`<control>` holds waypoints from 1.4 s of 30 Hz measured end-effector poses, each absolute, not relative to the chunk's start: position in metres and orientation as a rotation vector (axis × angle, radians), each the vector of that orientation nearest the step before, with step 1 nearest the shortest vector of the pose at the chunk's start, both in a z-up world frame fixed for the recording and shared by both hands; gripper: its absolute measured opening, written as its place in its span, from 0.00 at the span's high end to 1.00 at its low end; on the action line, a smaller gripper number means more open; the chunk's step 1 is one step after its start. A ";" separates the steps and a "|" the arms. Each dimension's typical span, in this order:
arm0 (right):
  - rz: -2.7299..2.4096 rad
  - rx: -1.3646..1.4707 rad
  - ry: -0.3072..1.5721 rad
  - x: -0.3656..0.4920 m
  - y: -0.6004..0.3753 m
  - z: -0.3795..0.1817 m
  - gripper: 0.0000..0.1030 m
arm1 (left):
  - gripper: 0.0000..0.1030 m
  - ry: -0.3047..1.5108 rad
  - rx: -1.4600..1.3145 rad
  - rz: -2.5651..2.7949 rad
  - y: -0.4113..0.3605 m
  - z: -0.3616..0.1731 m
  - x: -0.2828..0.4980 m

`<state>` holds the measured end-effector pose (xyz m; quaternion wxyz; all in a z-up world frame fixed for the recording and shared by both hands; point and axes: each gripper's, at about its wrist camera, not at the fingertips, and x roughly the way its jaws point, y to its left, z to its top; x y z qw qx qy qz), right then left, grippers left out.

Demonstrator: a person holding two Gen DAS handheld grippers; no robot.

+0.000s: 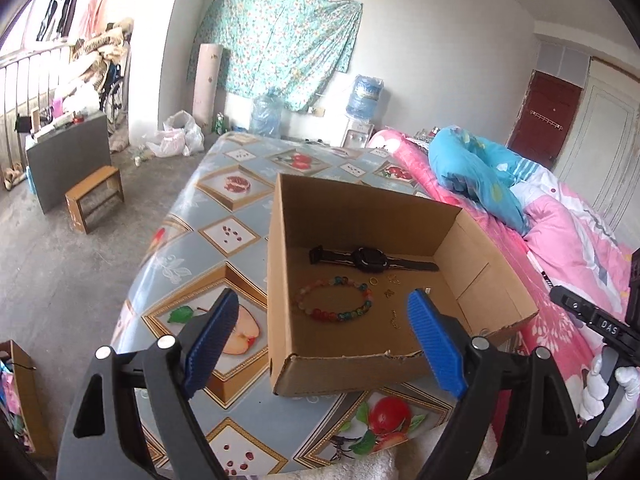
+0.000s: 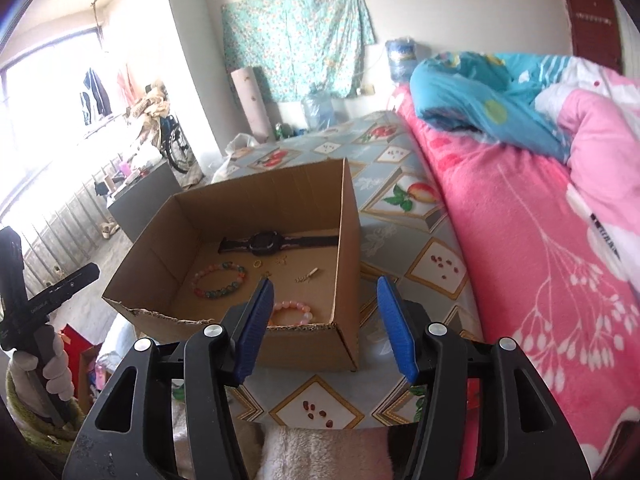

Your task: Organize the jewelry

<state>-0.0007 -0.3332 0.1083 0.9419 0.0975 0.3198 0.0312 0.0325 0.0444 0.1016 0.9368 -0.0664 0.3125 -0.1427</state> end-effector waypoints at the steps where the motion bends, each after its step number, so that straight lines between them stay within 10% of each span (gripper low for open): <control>1: 0.048 0.166 0.598 -0.012 -0.328 0.114 0.36 | 0.08 0.605 -0.104 -0.259 0.041 0.108 0.025; 5: 0.030 0.100 0.473 -0.044 -0.305 0.122 0.19 | 0.05 0.511 -0.046 -0.177 0.032 0.121 0.001; 42: 0.074 0.166 0.829 0.002 -0.260 0.057 0.12 | 0.05 0.811 0.019 -0.134 -0.010 0.061 0.019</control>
